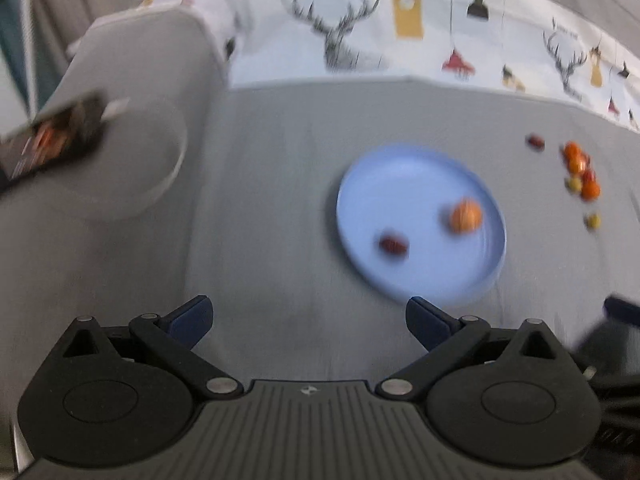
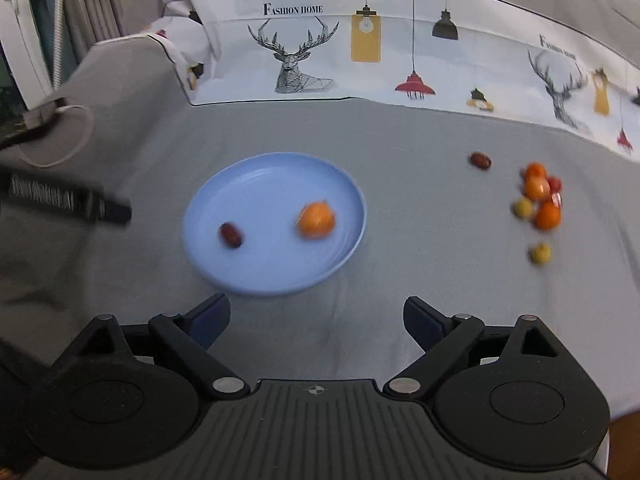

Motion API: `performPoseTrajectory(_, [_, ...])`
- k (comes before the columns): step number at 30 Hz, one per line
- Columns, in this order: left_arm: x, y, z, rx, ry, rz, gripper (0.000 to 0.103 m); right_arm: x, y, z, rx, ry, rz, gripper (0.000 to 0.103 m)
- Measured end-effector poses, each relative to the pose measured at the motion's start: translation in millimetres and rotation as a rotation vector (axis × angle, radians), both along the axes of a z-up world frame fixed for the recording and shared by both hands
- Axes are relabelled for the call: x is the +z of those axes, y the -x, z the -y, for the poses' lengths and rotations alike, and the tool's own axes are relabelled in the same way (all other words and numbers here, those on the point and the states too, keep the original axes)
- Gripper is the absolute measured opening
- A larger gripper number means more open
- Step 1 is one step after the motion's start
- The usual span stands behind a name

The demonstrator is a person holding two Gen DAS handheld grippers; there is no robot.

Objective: Organize fruits
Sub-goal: 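Open both tools to drop the orange and date onto the plate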

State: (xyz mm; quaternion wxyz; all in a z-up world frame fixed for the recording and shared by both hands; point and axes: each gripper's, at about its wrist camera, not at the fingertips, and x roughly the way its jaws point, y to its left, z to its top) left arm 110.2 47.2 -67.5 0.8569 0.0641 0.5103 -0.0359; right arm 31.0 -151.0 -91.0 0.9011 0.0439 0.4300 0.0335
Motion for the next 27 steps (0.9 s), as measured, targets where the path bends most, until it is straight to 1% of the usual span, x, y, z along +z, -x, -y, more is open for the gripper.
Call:
performPoseTrajectory(2, [0, 22, -3, 0.009, -0.015, -0.012, 0.103, 9, 17, -8, 0.002, 0.002, 0.025, 0.096])
performPoseTrajectory(4, [4, 38, -6, 0.016, -0.021, -0.011, 0.103, 19, 30, -15, 0.010, 0.034, 0.067, 0.096])
performPoseTrajectory(7, [16, 59, -14, 0.032, 0.002, 0.026, 0.103, 36, 48, -21, 0.009, 0.047, 0.132, 0.097])
performPoseTrajectory(11, [38, 83, -14, 0.018, 0.018, 0.105, 0.103, 53, 70, -25, 0.025, 0.065, 0.202, 0.098])
performPoseTrajectory(13, [46, 96, -12, 0.009, 0.028, 0.128, 0.103, 60, 83, -28, 0.037, 0.078, 0.236, 0.098])
performPoseTrajectory(19, [60, 119, -11, 0.003, 0.055, 0.175, 0.103, 74, 112, -32, 0.038, 0.111, 0.306, 0.099])
performPoseTrajectory(27, [72, 139, -18, 0.012, 0.076, 0.215, 0.103, 85, 132, -36, 0.033, 0.130, 0.364, 0.100])
